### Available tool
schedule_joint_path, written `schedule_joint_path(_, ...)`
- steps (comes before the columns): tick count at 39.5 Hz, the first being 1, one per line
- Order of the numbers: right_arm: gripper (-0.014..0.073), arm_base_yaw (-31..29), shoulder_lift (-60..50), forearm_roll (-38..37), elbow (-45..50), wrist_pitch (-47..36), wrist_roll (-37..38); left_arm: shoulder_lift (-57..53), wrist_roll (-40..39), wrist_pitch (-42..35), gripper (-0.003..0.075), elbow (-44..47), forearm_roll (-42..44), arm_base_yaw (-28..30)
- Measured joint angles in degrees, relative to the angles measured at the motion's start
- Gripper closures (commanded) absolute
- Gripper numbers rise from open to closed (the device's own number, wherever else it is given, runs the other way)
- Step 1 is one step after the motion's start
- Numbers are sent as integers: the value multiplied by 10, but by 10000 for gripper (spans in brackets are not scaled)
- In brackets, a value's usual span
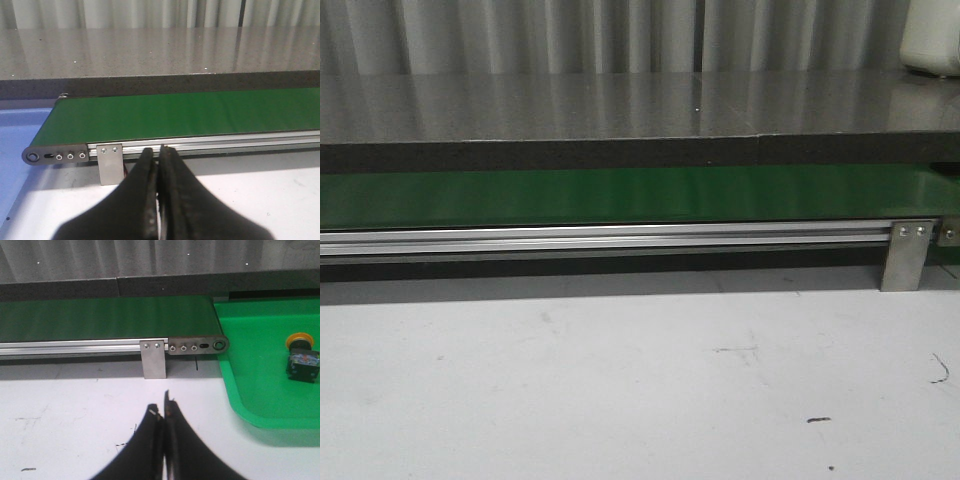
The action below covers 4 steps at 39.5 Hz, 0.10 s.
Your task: Move button from left to right
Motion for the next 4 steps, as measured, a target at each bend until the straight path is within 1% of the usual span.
schedule_joint_path(4, 661, 0, 0, 0, 0, 0, 0, 0, 0, 0, 741, 0, 0, 0)
